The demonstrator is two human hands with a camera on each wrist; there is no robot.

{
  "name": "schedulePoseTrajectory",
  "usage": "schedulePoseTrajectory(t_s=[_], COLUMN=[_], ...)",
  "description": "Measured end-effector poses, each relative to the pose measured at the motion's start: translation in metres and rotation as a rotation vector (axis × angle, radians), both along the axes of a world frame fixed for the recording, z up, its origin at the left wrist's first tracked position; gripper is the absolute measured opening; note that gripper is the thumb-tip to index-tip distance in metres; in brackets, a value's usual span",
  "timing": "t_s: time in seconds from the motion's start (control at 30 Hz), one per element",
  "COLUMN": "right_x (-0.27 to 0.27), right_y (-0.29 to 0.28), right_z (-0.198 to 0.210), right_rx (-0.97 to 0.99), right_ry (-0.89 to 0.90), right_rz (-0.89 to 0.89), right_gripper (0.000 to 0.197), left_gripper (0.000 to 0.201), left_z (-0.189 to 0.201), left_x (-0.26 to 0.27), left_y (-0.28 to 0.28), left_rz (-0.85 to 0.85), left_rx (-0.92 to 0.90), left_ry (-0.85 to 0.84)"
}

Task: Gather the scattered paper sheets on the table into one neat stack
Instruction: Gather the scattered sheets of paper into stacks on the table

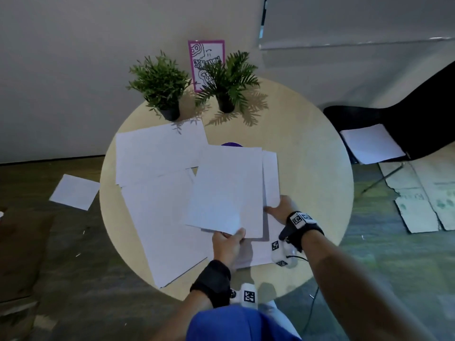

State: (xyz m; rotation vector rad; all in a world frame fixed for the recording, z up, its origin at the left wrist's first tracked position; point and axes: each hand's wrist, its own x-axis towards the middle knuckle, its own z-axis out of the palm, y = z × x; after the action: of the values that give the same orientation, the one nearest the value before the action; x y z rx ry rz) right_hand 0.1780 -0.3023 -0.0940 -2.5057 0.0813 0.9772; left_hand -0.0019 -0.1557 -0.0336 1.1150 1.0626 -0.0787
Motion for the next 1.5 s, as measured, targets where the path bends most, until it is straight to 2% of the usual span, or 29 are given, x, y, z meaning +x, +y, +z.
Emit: schedulePoseTrajectory(t_s=[0.1,0.2,0.3,0.37,0.47,0.53,0.63,0.7,0.73,0.8,0.87,0.9,0.93,1.0,1.07,1.3,1.4,1.43,1.5], right_x=[0.002,0.005,0.003,0.003,0.002,0.001,-0.003,-0.004,-0.004,-0.006,-0.007,-0.008,-0.008,-0.010,-0.010,-0.010,-0.010,-0.009,-0.008], right_y=[-0.003,-0.005,0.001,0.002,0.002,-0.001,0.003,0.006,0.007,0.008,0.009,0.009,0.009,0.009,0.010,0.018,0.018,0.017,0.016], right_z=[-0.001,0.000,0.023,0.028,0.022,0.009,0.011,0.017,0.019,0.023,0.023,0.024,0.022,0.024,0.025,0.040,0.041,0.040,0.035], right_rx=[-0.014,0.021,0.071,0.073,0.052,0.020,-0.025,-0.043,-0.057,-0.066,-0.062,-0.058,-0.058,-0.058,-0.065,-0.107,-0.105,-0.095,-0.074], right_ry=[0.016,0.044,0.079,0.092,0.111,0.091,0.038,0.024,0.021,0.014,0.003,-0.003,-0.001,-0.010,-0.012,-0.014,-0.011,-0.017,-0.030], right_rz=[0.031,0.054,-0.004,-0.080,-0.062,-0.013,-0.002,-0.020,-0.027,-0.032,-0.036,-0.033,-0.033,-0.029,-0.022,0.024,0.041,0.032,0.035], right_gripper=[0.065,0.060,0.052,0.062,0.081,0.091,0.086,0.079,0.076,0.072,0.070,0.070,0.070,0.070,0.069,0.062,0.062,0.063,0.064], left_gripper=[0.038,0.032,0.029,0.028,0.025,0.017,0.030,0.033,0.027,0.017,0.012,0.005,0.009,0.037,0.051,0.054,0.060,0.062,0.063], left_z=[-0.004,-0.007,-0.002,-0.002,0.001,0.004,0.022,0.035,0.037,0.037,0.030,0.027,0.026,0.016,0.010,-0.005,-0.006,-0.005,0.000], left_x=[-0.006,-0.010,-0.012,-0.012,-0.009,-0.009,-0.015,-0.013,-0.007,0.014,0.042,0.056,0.066,0.080,0.083,0.071,0.071,0.070,0.065], left_y=[-0.017,-0.028,-0.041,-0.048,-0.053,-0.049,-0.031,-0.013,-0.002,0.024,0.053,0.066,0.077,0.093,0.100,0.095,0.102,0.109,0.131], left_rz=[-0.085,-0.130,-0.075,-0.037,-0.014,-0.126,-0.611,-0.843,-0.871,-0.783,-0.633,-0.607,-0.619,-0.716,-0.791,-0.849,-0.864,-0.833,-0.665], left_rx=[-0.016,-0.086,-0.207,-0.246,-0.288,-0.327,-0.396,-0.288,-0.168,0.219,0.578,0.699,0.781,0.795,0.747,0.799,0.765,0.749,0.748], left_ry=[0.084,0.104,0.072,0.059,0.057,0.099,0.146,0.092,0.047,-0.029,-0.036,-0.018,0.014,0.117,0.180,0.140,0.133,0.131,0.176])
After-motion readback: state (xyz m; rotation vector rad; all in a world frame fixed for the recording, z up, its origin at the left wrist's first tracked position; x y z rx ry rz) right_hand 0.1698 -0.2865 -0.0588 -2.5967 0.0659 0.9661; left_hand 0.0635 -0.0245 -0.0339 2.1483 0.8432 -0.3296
